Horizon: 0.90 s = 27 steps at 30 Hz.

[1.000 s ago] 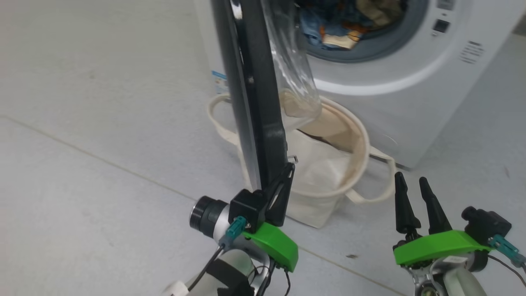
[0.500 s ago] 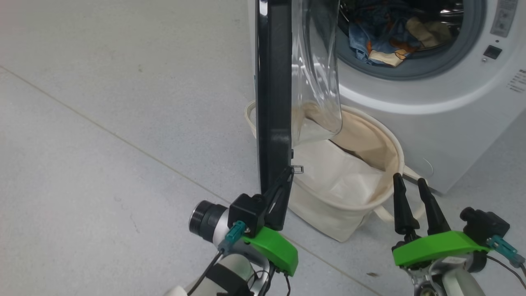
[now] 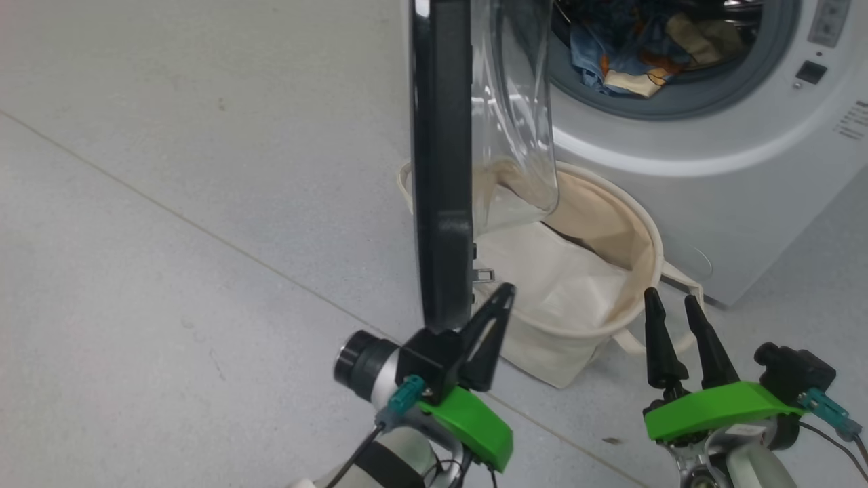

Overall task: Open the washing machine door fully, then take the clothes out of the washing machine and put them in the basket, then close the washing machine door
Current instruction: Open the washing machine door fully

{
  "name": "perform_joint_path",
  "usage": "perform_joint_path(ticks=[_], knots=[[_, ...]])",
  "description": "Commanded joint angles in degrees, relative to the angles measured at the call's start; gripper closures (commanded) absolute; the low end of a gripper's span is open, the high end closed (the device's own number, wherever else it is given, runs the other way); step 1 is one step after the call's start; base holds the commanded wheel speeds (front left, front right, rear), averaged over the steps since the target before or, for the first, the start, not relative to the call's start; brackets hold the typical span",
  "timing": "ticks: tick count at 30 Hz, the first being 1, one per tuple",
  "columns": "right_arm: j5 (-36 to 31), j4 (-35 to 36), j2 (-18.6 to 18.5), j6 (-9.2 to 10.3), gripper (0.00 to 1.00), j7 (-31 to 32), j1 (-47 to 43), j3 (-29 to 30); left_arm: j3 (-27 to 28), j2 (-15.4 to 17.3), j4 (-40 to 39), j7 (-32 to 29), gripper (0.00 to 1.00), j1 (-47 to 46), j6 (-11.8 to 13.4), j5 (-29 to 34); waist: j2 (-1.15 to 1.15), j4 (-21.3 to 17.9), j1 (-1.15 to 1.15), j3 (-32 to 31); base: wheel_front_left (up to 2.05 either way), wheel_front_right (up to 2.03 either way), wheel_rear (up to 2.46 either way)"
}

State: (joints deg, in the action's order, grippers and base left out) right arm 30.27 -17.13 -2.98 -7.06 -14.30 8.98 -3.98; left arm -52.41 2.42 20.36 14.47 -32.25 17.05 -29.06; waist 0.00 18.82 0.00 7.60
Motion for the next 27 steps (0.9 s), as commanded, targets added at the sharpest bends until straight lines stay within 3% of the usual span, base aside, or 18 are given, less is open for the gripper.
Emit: perform_joint_path(ticks=[1, 6, 13, 27], knots=[[-0.18, 1.49, 0.11, -0.43, 0.00, -0.70, 1.34, -1.35, 1.11, 0.45, -2.21, 0.52, 1.00, -2.98, -0.13, -0.46, 0.00, -0.37, 0.00, 0.22, 0.00, 0.00, 0.00], [0.02, 1.32, 0.11, -0.43, 0.00, -0.70, 1.68, -1.58, 0.35, 0.45, -1.06, 0.52, 1.00, -4.41, 1.22, -1.19, 0.00, -1.45, 0.00, 0.49, 0.00, 0.00, 0.00], [-0.08, 1.48, 0.11, -0.43, 0.00, -0.70, 1.68, -1.02, 3.52, 0.45, 3.94, 0.52, 1.00, -5.68, 3.78, -1.24, 0.00, -2.25, 0.00, 0.75, 0.00, 0.00, 0.00], [-0.37, 1.64, 0.11, -0.43, 0.00, -0.70, 1.41, -0.87, 14.20, 2.81, 6.34, 0.52, 1.00, -2.20, 4.34, -0.32, 0.00, -0.17, 0.00, 1.09, 0.00, 0.00, 0.00]])
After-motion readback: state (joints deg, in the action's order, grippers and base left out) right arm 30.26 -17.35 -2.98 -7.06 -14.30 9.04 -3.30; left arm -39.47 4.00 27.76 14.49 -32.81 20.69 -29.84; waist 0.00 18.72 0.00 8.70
